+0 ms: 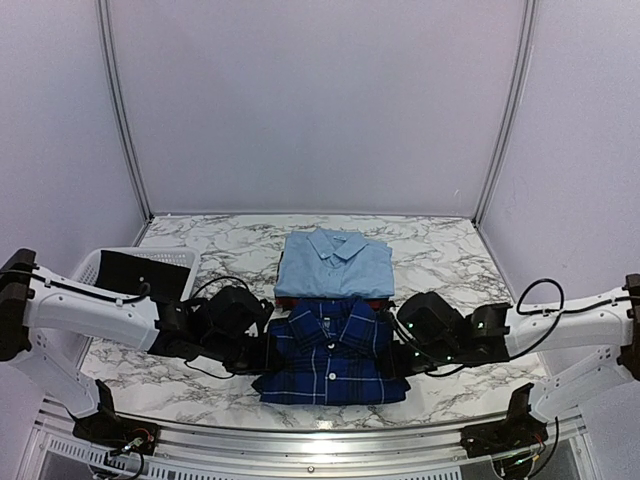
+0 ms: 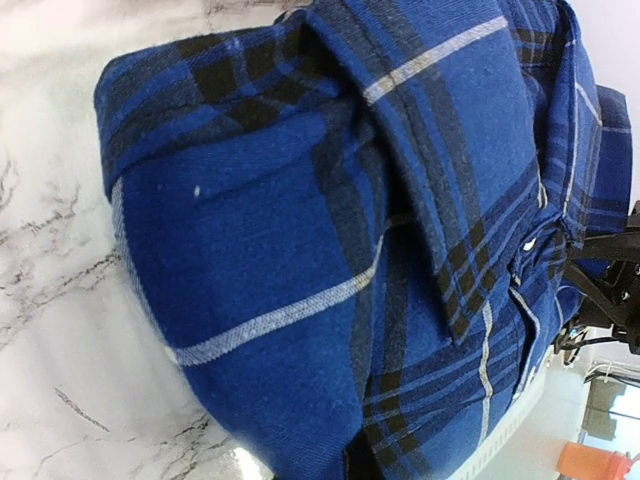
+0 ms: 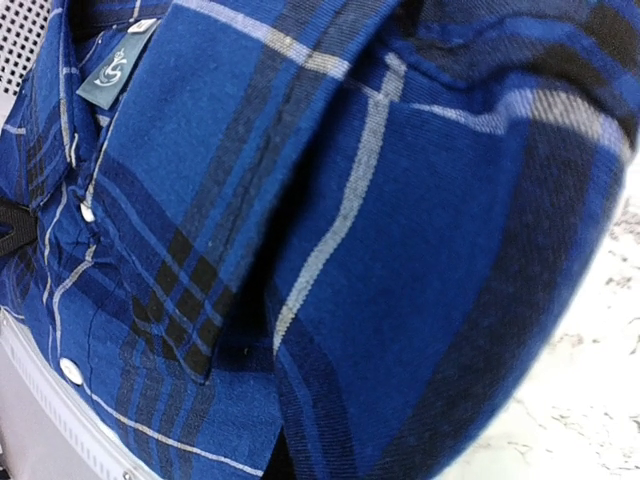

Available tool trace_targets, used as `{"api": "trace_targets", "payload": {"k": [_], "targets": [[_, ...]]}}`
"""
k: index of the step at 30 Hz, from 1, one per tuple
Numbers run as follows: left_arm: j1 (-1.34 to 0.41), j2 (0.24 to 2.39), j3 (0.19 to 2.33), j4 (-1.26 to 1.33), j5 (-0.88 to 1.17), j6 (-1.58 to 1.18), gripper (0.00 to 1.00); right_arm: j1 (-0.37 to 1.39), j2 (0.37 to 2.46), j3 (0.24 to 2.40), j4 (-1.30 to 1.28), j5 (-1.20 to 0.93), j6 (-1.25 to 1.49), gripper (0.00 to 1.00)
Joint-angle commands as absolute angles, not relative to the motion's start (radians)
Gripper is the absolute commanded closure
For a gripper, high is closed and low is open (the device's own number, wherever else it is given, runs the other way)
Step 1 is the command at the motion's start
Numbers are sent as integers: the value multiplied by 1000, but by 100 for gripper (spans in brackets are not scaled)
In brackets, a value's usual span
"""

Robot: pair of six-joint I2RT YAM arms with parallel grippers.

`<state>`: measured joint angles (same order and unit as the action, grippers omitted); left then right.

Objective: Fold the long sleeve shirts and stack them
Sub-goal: Pick up the square-folded shirt from the center of the board, then pick up the square-folded shirt from the square-folded shirt.

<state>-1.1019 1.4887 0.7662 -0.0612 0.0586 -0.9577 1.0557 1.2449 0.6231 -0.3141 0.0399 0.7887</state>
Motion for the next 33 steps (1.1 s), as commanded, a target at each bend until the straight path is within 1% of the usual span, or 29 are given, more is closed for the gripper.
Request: {"api": "trace_targets", "payload": {"k": [1, 10, 14, 17, 22, 27, 33], "targets": [[-1115, 1421, 817, -98, 26, -924, 100, 1067, 1190, 708, -359, 109, 800, 100], [-1130, 1347, 913, -120, -7, -881, 100, 1069, 1122, 843, -440, 161, 748, 100], [-1125, 1342, 1006, -152, -71, -831, 100, 1061, 1144, 939, -445, 211, 685, 100], [-1092, 1384, 1090, -184, -77, -782, 100, 1028, 1186, 1012, -437, 217, 637, 100], [-973, 1494, 1250, -221, -16, -690, 100, 893, 1249, 1075, -340, 124, 549, 100], [-833, 1636, 1393, -236, 81, -639, 100, 742, 1363, 1162, -292, 38, 488, 100], [-732, 1778, 1509, -241, 152, -611, 100, 607, 1505, 1221, -246, -84, 460, 100]]}}
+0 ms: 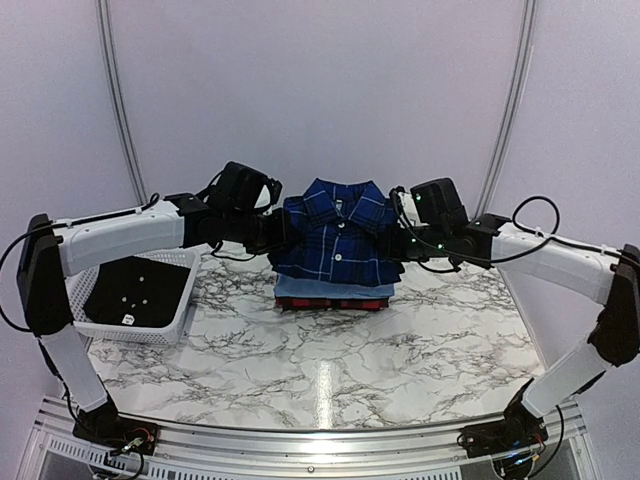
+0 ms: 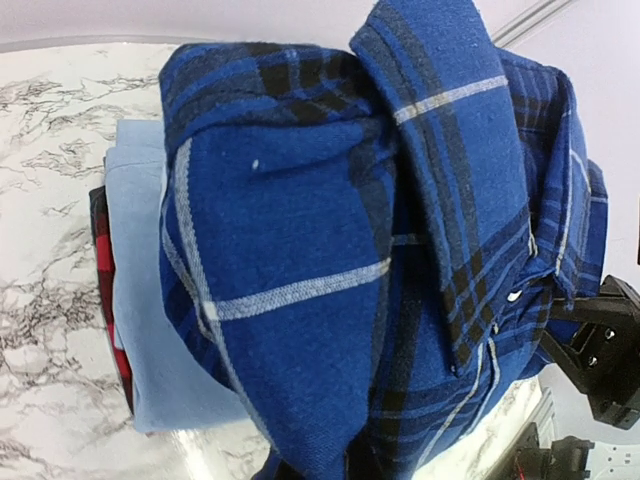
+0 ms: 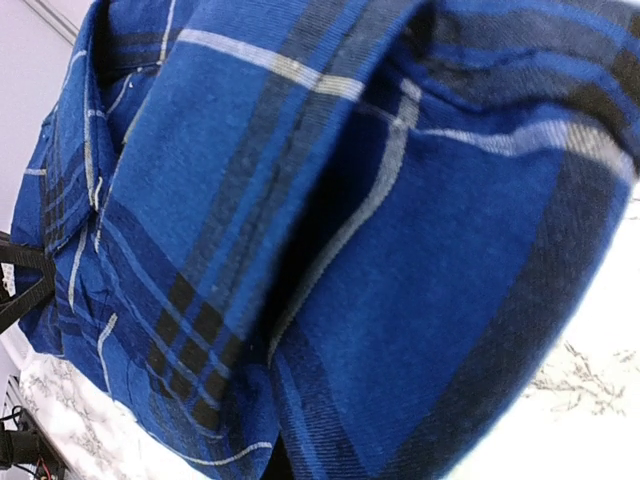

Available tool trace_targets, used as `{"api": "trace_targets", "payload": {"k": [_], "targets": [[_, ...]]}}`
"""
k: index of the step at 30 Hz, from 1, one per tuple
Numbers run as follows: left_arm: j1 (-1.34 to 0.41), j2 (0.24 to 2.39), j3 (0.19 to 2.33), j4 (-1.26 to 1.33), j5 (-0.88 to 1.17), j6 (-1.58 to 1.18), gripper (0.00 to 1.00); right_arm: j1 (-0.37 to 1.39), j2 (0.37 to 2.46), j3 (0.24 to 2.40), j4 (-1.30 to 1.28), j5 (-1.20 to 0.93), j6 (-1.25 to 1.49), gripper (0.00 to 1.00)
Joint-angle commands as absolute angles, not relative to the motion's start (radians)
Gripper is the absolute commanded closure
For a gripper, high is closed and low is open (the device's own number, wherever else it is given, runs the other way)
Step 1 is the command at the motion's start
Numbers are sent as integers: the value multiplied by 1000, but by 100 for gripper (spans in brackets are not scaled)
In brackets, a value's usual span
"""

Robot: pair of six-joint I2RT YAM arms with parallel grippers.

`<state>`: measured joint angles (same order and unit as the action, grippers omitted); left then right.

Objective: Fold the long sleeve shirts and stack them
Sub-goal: Pick up the square-folded shirt from the square-folded shirt.

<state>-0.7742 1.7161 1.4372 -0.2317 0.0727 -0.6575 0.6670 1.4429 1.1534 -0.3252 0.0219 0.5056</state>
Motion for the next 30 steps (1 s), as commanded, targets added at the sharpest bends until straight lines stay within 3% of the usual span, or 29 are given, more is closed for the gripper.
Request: {"api": "trace_targets", "payload": {"k": [1, 12, 14, 16, 18, 20, 22, 24, 30], "targets": [[-720, 1804, 1524, -242, 170, -613, 100, 592, 1525, 1231, -245, -104, 459, 100], [-666, 1944, 1565, -260, 209, -641, 100, 522, 1619, 1215, -236, -154, 447, 100], [-650, 1973, 1561, -262, 212, -638, 100, 506, 1632, 1206, -246, -136, 431, 90], [-632, 2000, 1564, -266, 217, -626, 73, 484, 1632, 1199, -271, -110, 414, 75], [-617, 2018, 1577, -293, 210, -610, 62, 461, 1618, 1192, -290, -98, 393, 57], [-609, 2004, 1570, -318, 165, -596, 54, 452, 1604, 1206, -328, -61, 362, 50], [-600, 1974, 1554, -328, 117, -586, 45, 452, 1589, 1232, -371, -20, 336, 49], [-591, 1939, 1548, -344, 78, -576, 46, 453, 1561, 1240, -391, -5, 322, 50], [-610, 1870, 1560, -353, 41, -555, 65, 515, 1517, 1239, -382, -5, 334, 70]]}}
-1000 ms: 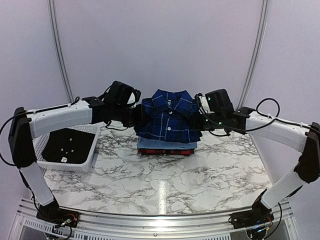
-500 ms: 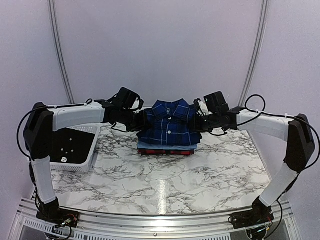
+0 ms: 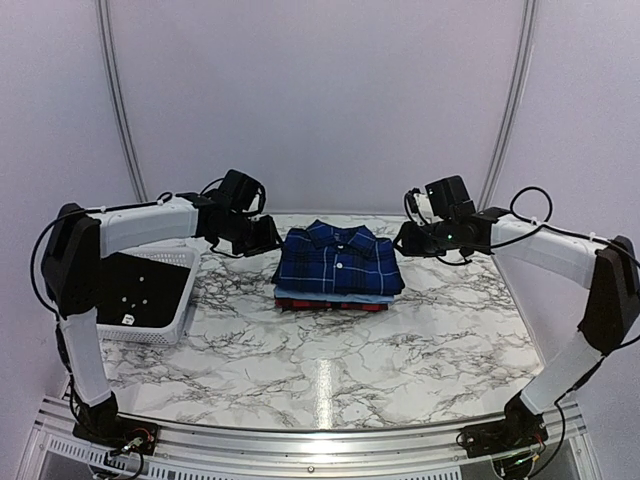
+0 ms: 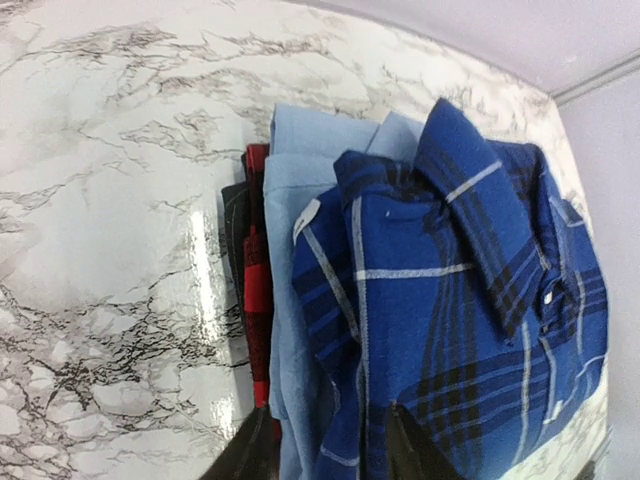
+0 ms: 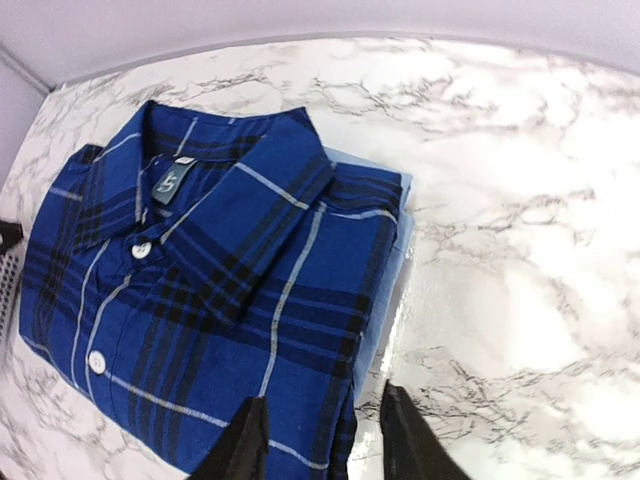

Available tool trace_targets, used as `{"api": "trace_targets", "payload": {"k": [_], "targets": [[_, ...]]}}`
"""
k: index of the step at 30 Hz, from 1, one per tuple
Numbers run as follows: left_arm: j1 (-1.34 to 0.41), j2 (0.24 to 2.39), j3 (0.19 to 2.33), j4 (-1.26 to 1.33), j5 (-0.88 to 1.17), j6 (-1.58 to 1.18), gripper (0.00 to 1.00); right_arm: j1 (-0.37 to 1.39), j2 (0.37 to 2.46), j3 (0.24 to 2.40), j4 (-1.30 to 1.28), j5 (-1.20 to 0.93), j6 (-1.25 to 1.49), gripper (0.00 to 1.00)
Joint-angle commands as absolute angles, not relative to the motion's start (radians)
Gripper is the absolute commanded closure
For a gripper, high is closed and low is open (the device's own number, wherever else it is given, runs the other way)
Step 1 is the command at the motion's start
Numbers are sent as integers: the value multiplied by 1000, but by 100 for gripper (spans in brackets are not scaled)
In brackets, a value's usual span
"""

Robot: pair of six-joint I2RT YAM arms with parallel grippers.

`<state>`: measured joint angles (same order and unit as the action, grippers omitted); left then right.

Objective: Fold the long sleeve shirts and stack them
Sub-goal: Pick up the square-folded shirt from the square-folded shirt, then adjust the square-folded shirt at the center of the board.

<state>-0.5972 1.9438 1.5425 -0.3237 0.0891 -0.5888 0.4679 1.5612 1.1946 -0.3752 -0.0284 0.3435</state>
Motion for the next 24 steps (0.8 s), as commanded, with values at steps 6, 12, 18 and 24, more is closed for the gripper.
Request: {"api": "trace_targets", "payload": {"k": [6, 12, 18, 24], "targets": [[-650, 1932, 1612, -350, 64, -533, 87, 585, 1584, 1214, -349, -12, 358, 80], [-653, 2050, 1633, -294, 80, -523, 89, 586, 1620, 1118, -287, -29, 390, 80], [-647, 2114, 1641, -289, 57, -547, 96, 586, 1618, 1046, -270, -29, 405, 78], [-647, 2009, 1606, -287, 15, -540, 91, 587, 1550, 1066, -296, -24, 390, 69]]}}
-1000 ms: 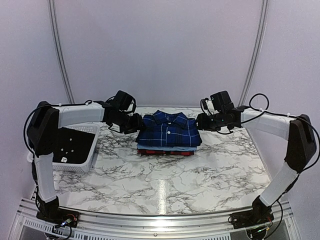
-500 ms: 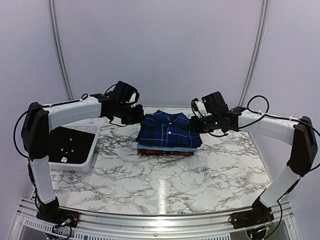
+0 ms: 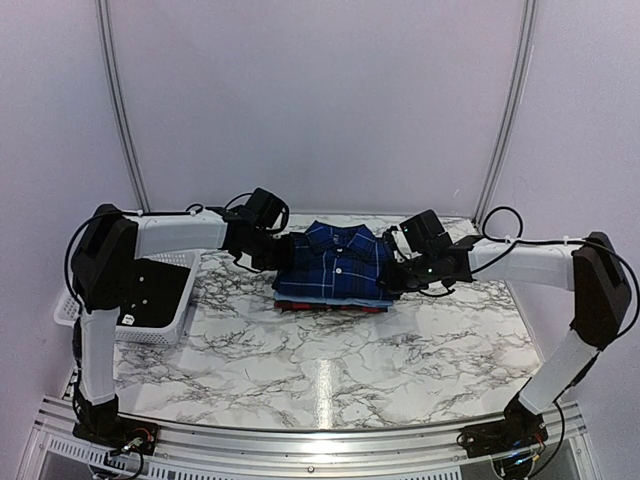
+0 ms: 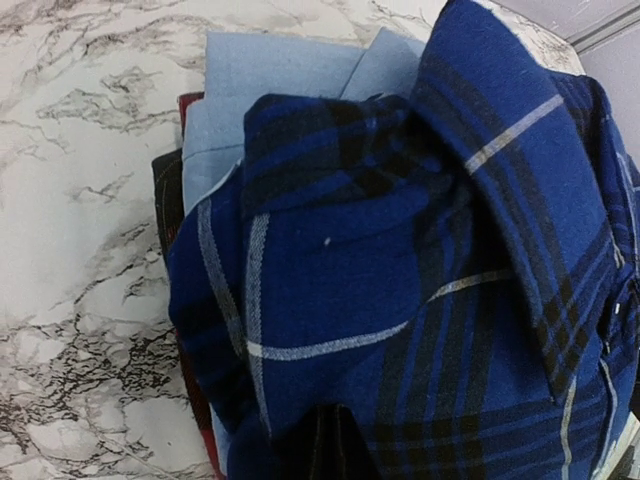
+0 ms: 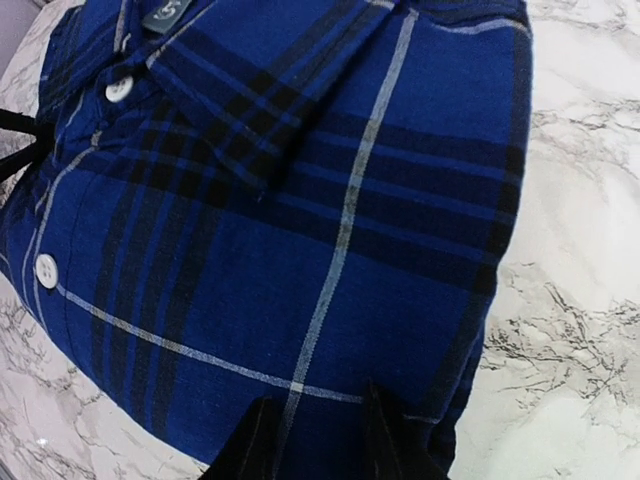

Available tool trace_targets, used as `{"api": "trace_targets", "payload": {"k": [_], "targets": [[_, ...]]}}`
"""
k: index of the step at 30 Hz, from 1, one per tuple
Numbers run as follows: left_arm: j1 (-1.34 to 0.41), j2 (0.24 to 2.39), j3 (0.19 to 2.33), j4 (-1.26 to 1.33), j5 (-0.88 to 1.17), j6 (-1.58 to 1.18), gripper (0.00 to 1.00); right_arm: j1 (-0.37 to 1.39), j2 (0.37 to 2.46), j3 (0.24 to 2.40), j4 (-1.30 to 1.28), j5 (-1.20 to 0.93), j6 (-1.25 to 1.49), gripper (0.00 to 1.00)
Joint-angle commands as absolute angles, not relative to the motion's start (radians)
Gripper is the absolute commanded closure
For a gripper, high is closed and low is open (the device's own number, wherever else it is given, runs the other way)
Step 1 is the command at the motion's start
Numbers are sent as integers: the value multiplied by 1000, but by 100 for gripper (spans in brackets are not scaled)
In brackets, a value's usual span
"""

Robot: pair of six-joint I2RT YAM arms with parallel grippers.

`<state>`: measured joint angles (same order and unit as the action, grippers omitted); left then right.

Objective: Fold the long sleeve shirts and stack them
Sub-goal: Adjust the square-folded shirt at the center of the board, then move the square-folded shirt to the center of the board.

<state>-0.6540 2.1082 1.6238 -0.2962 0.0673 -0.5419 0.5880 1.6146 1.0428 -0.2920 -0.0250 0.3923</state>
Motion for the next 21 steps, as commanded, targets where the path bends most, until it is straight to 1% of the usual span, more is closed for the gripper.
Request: {"api": "trace_targets", "payload": {"k": [1, 3, 4, 8, 12, 13, 17, 19, 21], "targets": [[-646, 1979, 1592, -287, -6, -539, 88, 587, 1538, 1070, -302, -22, 388, 67], [-641, 1921, 1553, -288, -52, -546, 78, 590, 1508, 1074, -307, -17, 385, 62], [-637, 1894, 1520, -287, -61, -551, 74, 592, 1495, 1078, -308, -17, 383, 56], [-615, 1845, 1438, -302, -102, -564, 65, 615, 1473, 1124, -335, -12, 368, 45], [-579, 1881, 1405, -312, -79, -595, 64, 630, 1454, 1163, -358, -5, 368, 39], [-575, 1899, 1409, -317, -78, -599, 64, 632, 1443, 1167, -360, -5, 370, 35], [-570, 2005, 1471, -344, -73, -605, 65, 633, 1404, 1174, -373, 38, 374, 31], [-571, 2053, 1512, -350, -67, -613, 66, 632, 1385, 1174, -380, 46, 374, 26], [-571, 2098, 1546, -349, -56, -622, 67, 632, 1366, 1171, -394, 59, 374, 25]]}}
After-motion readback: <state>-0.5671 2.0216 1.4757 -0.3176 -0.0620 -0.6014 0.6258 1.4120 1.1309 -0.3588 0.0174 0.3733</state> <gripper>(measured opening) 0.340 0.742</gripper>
